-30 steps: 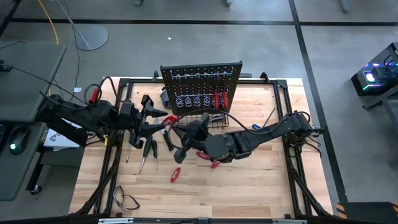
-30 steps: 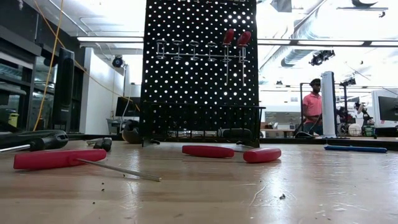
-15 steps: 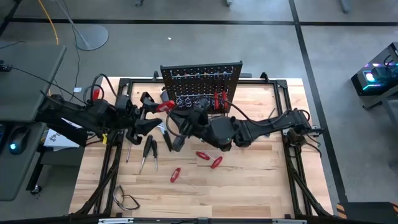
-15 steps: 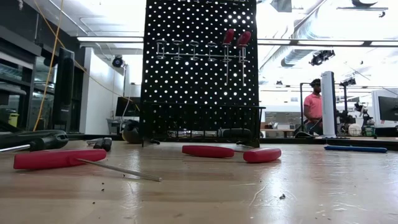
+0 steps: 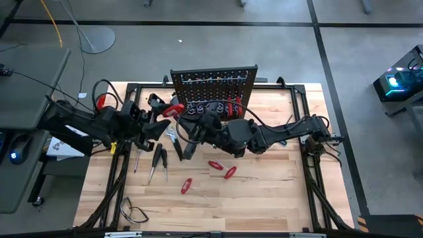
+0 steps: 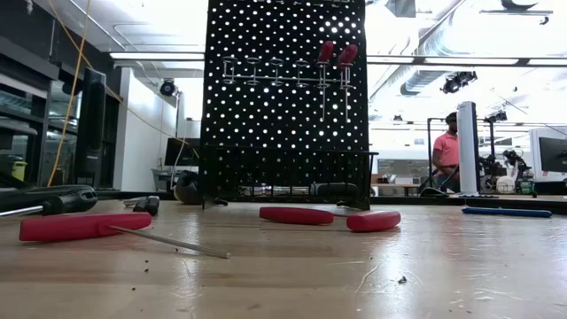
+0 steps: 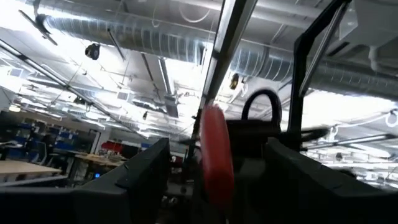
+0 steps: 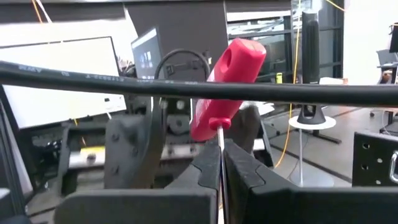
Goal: Hang tools onto peg board
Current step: Hang the red allen wrench on the peg board
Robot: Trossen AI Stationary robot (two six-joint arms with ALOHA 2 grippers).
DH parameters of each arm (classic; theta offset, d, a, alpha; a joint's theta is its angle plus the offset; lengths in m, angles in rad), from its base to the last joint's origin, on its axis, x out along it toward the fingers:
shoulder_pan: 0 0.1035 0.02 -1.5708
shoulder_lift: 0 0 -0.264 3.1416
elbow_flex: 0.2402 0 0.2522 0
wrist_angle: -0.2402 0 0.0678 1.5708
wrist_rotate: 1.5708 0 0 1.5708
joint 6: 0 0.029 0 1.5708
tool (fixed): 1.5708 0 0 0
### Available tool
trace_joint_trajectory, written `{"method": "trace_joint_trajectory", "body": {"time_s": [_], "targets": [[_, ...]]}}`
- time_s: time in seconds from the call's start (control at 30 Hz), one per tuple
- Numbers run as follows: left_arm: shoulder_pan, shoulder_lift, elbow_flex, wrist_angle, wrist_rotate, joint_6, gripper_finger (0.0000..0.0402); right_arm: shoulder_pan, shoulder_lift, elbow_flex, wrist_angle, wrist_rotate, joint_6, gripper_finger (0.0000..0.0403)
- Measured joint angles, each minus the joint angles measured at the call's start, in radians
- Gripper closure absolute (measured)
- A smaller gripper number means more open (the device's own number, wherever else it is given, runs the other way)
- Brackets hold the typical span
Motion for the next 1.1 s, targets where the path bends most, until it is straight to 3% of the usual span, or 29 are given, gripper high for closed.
{"method": "trace_joint_trajectory", "body": {"time_s": [0.37, 0.53, 1.1], "targets": [[0.001, 0.065, 0.0, 0.175, -0.005, 0.037, 0.0165, -0.015, 0.0, 0.0, 0.019, -0.017, 0.001, 0.0403], [0.015, 0.078, 0.0, 0.175, -0.007, 0.018, 0.0179, -0.024, 0.0, 0.0, 0.022, -0.043, 0.026, 0.0403], [0.034, 0.083, 0.0, 0.215, -0.021, 0.008, 0.0353, -0.026, 0.0, 0.0, 0.024, -0.049, 0.027, 0.0403]]}}
